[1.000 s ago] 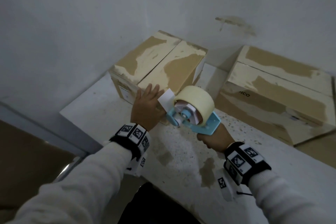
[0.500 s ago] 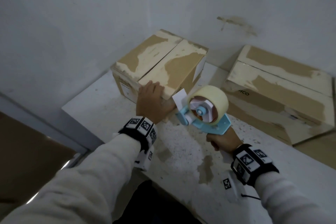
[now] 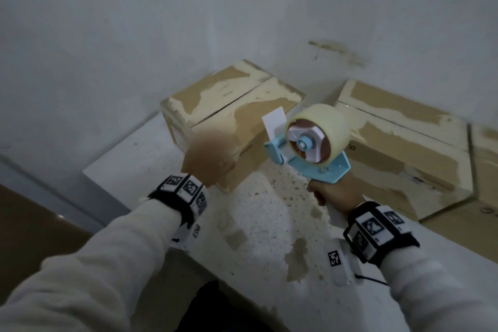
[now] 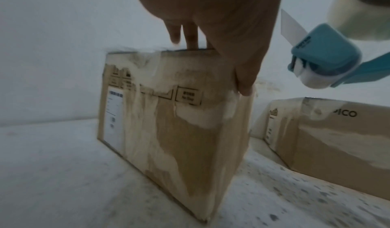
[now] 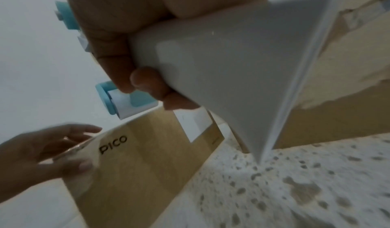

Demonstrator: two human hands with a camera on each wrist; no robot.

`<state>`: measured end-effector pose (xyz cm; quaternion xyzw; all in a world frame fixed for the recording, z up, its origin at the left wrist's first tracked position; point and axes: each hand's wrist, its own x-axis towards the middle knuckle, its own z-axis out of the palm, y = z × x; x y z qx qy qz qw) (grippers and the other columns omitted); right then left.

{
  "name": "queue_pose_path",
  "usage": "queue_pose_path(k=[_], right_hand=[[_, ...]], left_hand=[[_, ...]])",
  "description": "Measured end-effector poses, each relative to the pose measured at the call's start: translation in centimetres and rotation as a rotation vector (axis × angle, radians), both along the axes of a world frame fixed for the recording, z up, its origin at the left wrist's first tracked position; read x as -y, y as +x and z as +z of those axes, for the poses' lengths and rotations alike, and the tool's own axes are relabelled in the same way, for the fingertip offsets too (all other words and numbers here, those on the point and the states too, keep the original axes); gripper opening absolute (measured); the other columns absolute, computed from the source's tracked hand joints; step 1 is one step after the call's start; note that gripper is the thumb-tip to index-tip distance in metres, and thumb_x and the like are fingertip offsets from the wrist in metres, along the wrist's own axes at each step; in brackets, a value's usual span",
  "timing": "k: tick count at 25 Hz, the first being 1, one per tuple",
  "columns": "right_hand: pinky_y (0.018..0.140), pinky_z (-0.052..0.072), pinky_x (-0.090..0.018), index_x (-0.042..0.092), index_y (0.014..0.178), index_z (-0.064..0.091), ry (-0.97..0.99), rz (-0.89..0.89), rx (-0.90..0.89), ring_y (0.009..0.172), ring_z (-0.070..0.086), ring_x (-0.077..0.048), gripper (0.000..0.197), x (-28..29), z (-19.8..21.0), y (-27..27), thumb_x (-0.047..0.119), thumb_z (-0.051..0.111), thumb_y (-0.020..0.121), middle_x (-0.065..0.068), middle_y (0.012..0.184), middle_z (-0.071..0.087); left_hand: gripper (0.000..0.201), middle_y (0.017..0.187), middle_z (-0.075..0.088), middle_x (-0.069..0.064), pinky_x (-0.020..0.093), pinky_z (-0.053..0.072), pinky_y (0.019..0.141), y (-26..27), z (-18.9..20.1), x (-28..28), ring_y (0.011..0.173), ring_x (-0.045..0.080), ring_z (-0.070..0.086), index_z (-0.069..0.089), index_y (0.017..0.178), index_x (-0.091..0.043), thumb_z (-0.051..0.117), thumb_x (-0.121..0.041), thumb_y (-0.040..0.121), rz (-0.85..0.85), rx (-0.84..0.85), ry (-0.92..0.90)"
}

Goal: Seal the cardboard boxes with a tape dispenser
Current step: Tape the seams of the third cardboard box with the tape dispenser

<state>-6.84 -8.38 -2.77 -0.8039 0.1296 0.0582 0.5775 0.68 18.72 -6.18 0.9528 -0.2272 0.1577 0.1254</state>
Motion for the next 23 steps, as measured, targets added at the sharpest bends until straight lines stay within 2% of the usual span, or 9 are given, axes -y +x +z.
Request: queue_pose_path(k=[2, 5, 7, 9, 11, 14, 16, 19, 23], right_hand=[[0.042, 0.039, -0.029, 0.008, 0.058, 0.047, -0.045, 0.017, 0.042, 0.033, 0.040, -0.012, 0.026, -0.3, 1.4, 1.2, -0.009, 0.059, 0.074, 0.003, 0.038, 0.047], [0.044, 0.040, -0.030, 0.005, 0.061, 0.048, -0.057, 0.009, 0.097, 0.036, 0.041, -0.015, 0.021, -1.0, 3.0, 2.8, -0.008, 0.060, 0.073, -0.008, 0.047, 0.048], [0.044, 0.039, -0.030, 0.004, 0.061, 0.048, -0.062, 0.000, 0.106, 0.037, 0.042, -0.017, 0.020, -1.6, 3.4, 3.8, -0.007, 0.060, 0.073, -0.012, 0.050, 0.048], [0.045, 0.040, -0.031, 0.004, 0.061, 0.049, -0.061, -0.023, 0.104, 0.039, 0.043, -0.019, 0.019, -2.1, 3.6, 4.6, -0.006, 0.060, 0.072, -0.013, 0.052, 0.050], [0.048, 0.040, -0.033, 0.002, 0.063, 0.050, -0.032, -0.065, 0.106, 0.044, 0.044, -0.024, 0.015, -2.6, 3.7, 5.3, -0.005, 0.060, 0.071, -0.016, 0.055, 0.050], [0.045, 0.036, -0.032, 0.000, 0.067, 0.051, 0.008, -0.143, 0.136, 0.044, 0.042, -0.023, 0.012, -3.3, 4.5, 6.0, -0.008, 0.058, 0.071, -0.018, 0.056, 0.049], [0.039, 0.034, -0.027, 0.001, 0.063, 0.049, 0.007, -0.182, 0.162, 0.035, 0.039, -0.018, 0.016, -3.3, 5.2, 6.3, -0.011, 0.056, 0.072, -0.013, 0.047, 0.047], [0.038, 0.037, -0.027, 0.002, 0.055, 0.046, -0.034, -0.219, 0.166, 0.030, 0.040, -0.017, 0.022, -2.9, 5.9, 6.6, -0.008, 0.058, 0.070, -0.002, 0.034, 0.047], [0.036, 0.036, -0.026, 0.003, 0.057, 0.047, 0.021, -0.290, 0.166, 0.029, 0.041, -0.016, 0.021, -3.1, 6.0, 6.2, -0.010, 0.057, 0.071, 0.000, 0.033, 0.046]], left_hand=[[0.050, 0.095, 0.064, 0.016, 0.037, 0.056, 0.063, 0.1, 0.5, -2.4, 0.083, 0.034, 0.064, 0.068, 0.108, -0.013, 0.082, -0.015, 0.060, -0.071, -0.019, -0.006], [0.049, 0.107, 0.060, 0.019, 0.041, 0.058, 0.072, 1.0, 1.4, -6.9, 0.107, 0.038, 0.061, 0.066, 0.111, -0.009, 0.078, -0.006, 0.064, -0.089, -0.160, 0.000], [0.044, 0.109, 0.056, 0.016, 0.047, 0.055, 0.079, 2.2, 2.7, -9.0, 0.108, 0.039, 0.058, 0.063, 0.109, -0.009, 0.072, -0.019, 0.067, -0.033, -0.237, 0.042], [0.058, 0.110, 0.055, 0.014, 0.047, 0.047, 0.087, 3.6, 4.1, -8.3, 0.104, 0.037, 0.056, 0.060, 0.110, -0.011, 0.059, -0.049, 0.066, 0.018, -0.250, 0.108], [0.074, 0.133, 0.046, 0.013, 0.047, 0.032, 0.106, 4.5, 5.2, -4.4, 0.126, 0.033, 0.042, 0.047, 0.131, -0.014, 0.055, -0.059, 0.072, 0.036, -0.298, 0.253], [0.075, 0.159, 0.004, 0.004, 0.046, 0.007, 0.117, 5.3, 4.7, 3.5, 0.147, 0.024, 0.002, 0.008, 0.150, -0.018, 0.044, -0.048, 0.091, -0.081, -0.335, 0.420], [0.067, 0.160, -0.008, 0.002, 0.046, 0.005, 0.118, 5.8, 3.6, 6.4, 0.147, 0.023, -0.006, -0.002, 0.151, -0.020, 0.038, -0.034, 0.098, -0.197, -0.323, 0.470], [0.063, 0.160, -0.007, 0.000, 0.042, 0.009, 0.117, 6.2, 2.6, 5.6, 0.148, 0.021, -0.004, -0.001, 0.151, -0.023, 0.034, -0.012, 0.099, -0.305, -0.317, 0.482], [0.057, 0.159, 0.012, -0.001, 0.039, 0.015, 0.119, 6.0, 3.3, 2.1, 0.147, 0.020, 0.009, 0.021, 0.149, -0.023, 0.039, -0.011, 0.096, -0.459, -0.400, 0.319]])
